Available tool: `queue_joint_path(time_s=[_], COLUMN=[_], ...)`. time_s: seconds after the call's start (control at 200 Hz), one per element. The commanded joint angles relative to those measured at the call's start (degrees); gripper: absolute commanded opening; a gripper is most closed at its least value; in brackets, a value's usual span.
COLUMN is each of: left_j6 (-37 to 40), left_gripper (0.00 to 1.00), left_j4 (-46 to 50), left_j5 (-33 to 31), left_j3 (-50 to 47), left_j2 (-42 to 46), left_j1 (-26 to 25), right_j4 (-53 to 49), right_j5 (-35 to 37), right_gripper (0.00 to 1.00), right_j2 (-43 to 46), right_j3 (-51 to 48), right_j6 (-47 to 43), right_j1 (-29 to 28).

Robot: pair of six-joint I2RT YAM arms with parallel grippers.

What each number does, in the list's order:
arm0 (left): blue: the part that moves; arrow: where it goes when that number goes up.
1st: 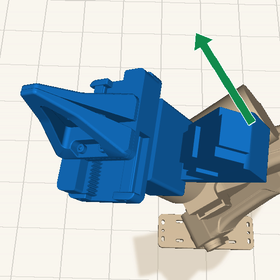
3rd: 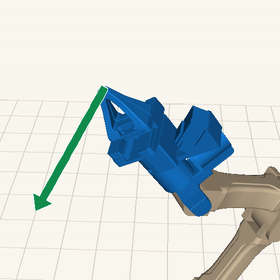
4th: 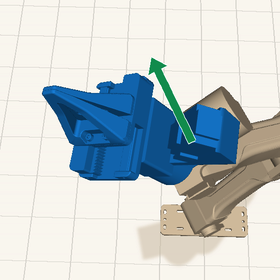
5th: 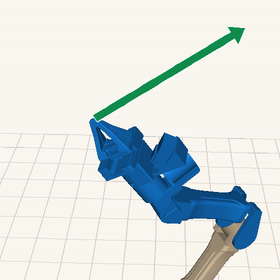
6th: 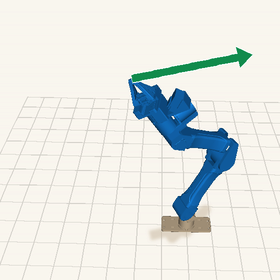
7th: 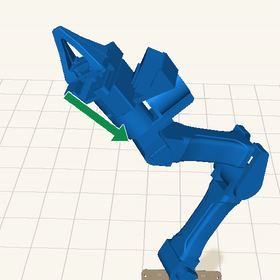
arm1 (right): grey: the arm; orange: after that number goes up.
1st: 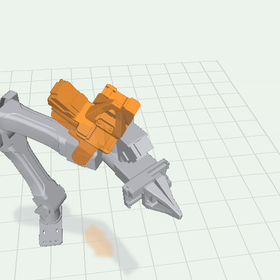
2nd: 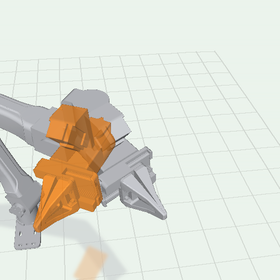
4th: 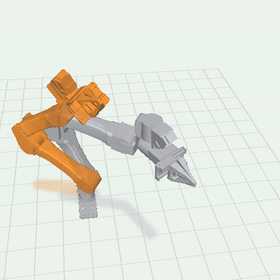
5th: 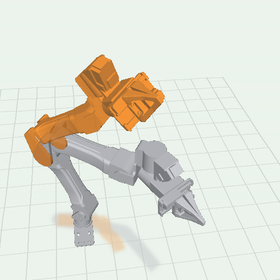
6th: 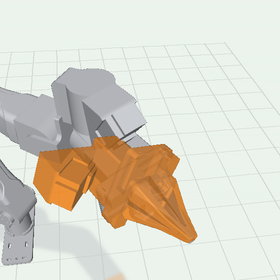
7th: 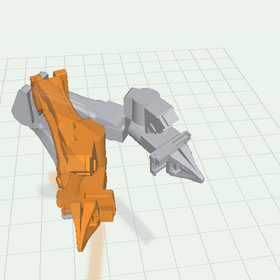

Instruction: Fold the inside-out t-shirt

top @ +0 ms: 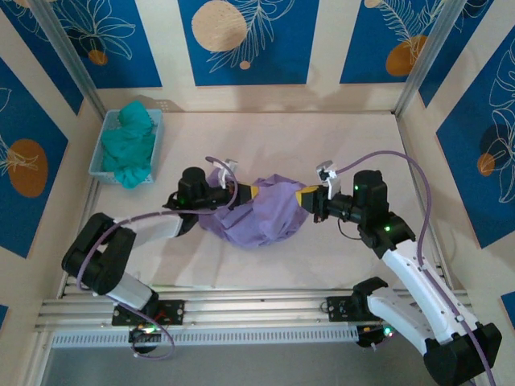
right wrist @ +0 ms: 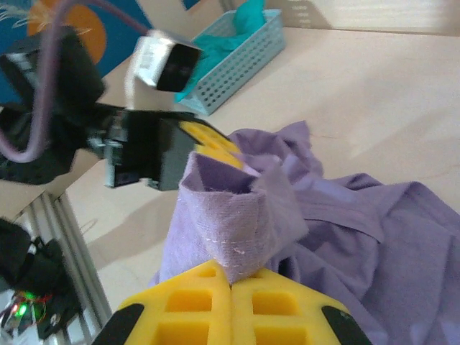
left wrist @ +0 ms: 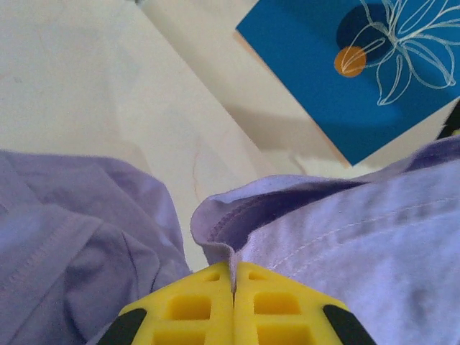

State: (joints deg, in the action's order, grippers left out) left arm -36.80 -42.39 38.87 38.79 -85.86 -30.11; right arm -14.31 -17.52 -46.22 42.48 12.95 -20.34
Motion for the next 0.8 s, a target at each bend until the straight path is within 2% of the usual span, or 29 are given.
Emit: queue_joint_path(time_s=[0.0, 0.195, 0.29, 0.33, 0.41, 0.47, 0.56, 0.665, 0.795], left_j6=[0.07, 3.94, 8.3, 10.14, 14.1, 17.11, 22.03, 26.09, 26.54], left_gripper=[0.0, 0.0, 0.0, 0.0, 0.0, 0.0, 0.0, 0.0, 0.0], left_j4=[-0.16, 14.99, 24.94, 28.8, 37.92, 45.43, 56.93, 63.49, 64.57], left_j5=[-2.72, -10.28, -13.9, -15.39, -18.69, -22.35, -29.15, -35.23, -36.94], left_j3=[-0.59, 3.37, 7.35, 9.17, 13.67, 17.36, 23.26, 26.48, 26.52], left_j2=[7.59, 21.83, 26.81, 28.25, 29.77, 30.16, 30.1, 30.39, 31.34], left_j1=[1.5, 2.57, 3.42, 3.76, 4.27, 4.44, 4.62, 4.86, 5.03], right_j4=[-1.38, 1.67, 4.4, 5.22, 4.82, 3.24, 1.78, -3.36, -5.23], right_j5=[6.96, 15.07, 14.83, 13.29, 11.52, 13.76, 19.08, 22.68, 24.84], right_gripper=[0.0, 0.0, 0.0, 0.04, 0.19, 0.31, 0.42, 0.46, 0.49], right_j2=[-0.36, -4.46, -7.71, -9.08, -10.46, -10.31, -11.51, -19.81, -32.18], right_j3=[3.18, 3.88, 3.17, 3.35, 4.35, 4.81, 4.45, 7.61, 11.8], right_j6=[5.67, 12.48, 13.24, 12.73, 10.65, 9.33, 7.54, 8.47, 7.74], right_j1=[0.29, -5.04, -9.37, -10.89, -12.16, -11.5, -8.52, -3.31, -2.82])
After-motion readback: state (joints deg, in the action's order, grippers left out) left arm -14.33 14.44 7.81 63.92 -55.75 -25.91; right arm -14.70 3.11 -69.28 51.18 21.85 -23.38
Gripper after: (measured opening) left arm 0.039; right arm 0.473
